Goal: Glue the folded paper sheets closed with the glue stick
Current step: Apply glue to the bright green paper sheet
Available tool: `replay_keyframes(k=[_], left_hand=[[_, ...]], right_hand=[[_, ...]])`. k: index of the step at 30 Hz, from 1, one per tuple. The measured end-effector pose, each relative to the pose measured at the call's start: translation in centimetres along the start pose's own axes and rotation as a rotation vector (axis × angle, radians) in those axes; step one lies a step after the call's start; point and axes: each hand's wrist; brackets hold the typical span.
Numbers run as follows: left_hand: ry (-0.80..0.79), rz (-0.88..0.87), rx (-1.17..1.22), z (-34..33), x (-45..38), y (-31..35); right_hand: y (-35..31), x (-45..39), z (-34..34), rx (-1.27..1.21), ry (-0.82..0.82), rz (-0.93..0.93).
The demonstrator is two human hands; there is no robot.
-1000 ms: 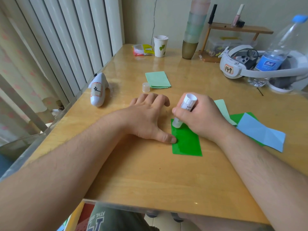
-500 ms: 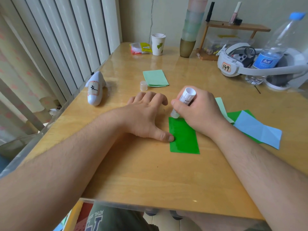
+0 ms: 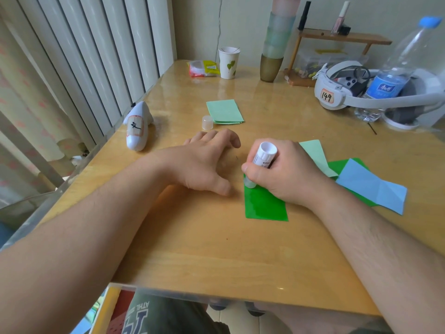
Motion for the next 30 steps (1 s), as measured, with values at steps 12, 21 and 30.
replay_keyframes(k=[12,21,30], left_hand=[[0.053,0.026,0.068,0.0,-0.1,-0.1],[0.108,-0.007,-0.007,-0.5,-0.5,-0.4],[0.202,-0.018,0.020,-0.8,-1.0,-0.6]], right_hand=[[-0.4,0.9,0.3,-0.113,-0.170,0.019],[0.2,0.2,0.9,-0.357,0.082,0.021],[0.7,0.1,-0.2,-0.039,0.047,-0.021]])
Point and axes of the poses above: each hand's wrist, its own x-axis away from the middle knuckle, its own z-axis out of the back of the hand, y = z × x, and after that the axes turned 2 degrees about -x, right-handed
